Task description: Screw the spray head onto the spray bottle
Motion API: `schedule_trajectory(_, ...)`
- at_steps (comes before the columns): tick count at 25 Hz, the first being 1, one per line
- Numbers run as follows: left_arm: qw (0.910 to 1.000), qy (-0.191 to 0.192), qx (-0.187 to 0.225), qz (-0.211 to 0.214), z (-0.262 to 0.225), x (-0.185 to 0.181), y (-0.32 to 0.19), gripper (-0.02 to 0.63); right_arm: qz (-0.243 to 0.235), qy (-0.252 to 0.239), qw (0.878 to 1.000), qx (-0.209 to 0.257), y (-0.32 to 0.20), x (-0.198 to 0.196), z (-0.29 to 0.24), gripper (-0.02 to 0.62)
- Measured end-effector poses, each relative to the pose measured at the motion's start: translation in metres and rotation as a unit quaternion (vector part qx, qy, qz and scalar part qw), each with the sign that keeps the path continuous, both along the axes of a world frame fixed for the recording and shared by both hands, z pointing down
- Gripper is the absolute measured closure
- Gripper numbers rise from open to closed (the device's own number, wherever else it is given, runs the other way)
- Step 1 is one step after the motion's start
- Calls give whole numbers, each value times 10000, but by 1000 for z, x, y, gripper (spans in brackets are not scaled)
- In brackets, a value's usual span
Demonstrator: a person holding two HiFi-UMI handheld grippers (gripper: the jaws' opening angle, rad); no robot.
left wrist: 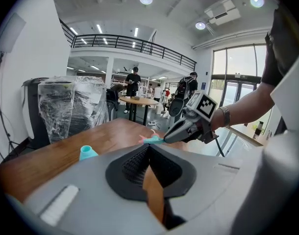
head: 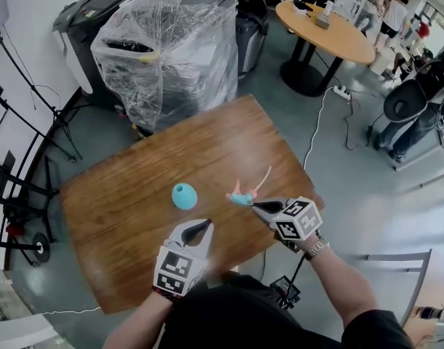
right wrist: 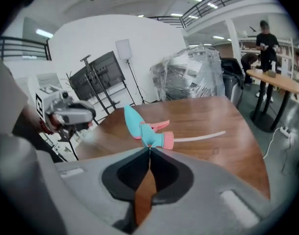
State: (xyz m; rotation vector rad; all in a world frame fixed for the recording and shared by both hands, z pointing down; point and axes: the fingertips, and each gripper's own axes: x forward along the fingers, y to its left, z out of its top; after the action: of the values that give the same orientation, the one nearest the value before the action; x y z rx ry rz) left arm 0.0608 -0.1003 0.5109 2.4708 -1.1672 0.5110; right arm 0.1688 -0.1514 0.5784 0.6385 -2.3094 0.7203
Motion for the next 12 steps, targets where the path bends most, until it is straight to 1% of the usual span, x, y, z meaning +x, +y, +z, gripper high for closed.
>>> schedule_trajectory(2, 9998, 3, 96, 150, -3, -2, 2, 592, 29, -374, 9990, -229, 10, -4, -25, 596)
schedule_trajectory(3, 9995, -29, 172, 250, -5, -2, 3, 572, 15, -552, 9979, -347, 15, -7, -37, 595)
schedule_trajectory(5, 9981, -113, 369, 483, -12, -2, 4, 498, -76, -879, 9944, -588, 27, -12, -60, 595)
schedule_trajectory(7, 9947, -210, 635, 777, -20, 0, 5, 460, -223, -1143, 9898, -821, 40, -17, -79, 596)
schedule_trajectory(9, 9876, -416, 998, 1135, -29, 3, 9, 412, -403, -1328, 9849, -1037, 53, -20, -93, 596)
schedule_trajectory(10, 9822, -559, 1207, 1329, -34, 5, 12, 402, -503, -1389, 9825, -1137, 58, -21, -99, 596)
schedule_trajectory(12, 9682, -849, 1616, 1709, -45, 11, 19, 391, -708, -1437, 9782, -1319, 69, -23, -107, 596)
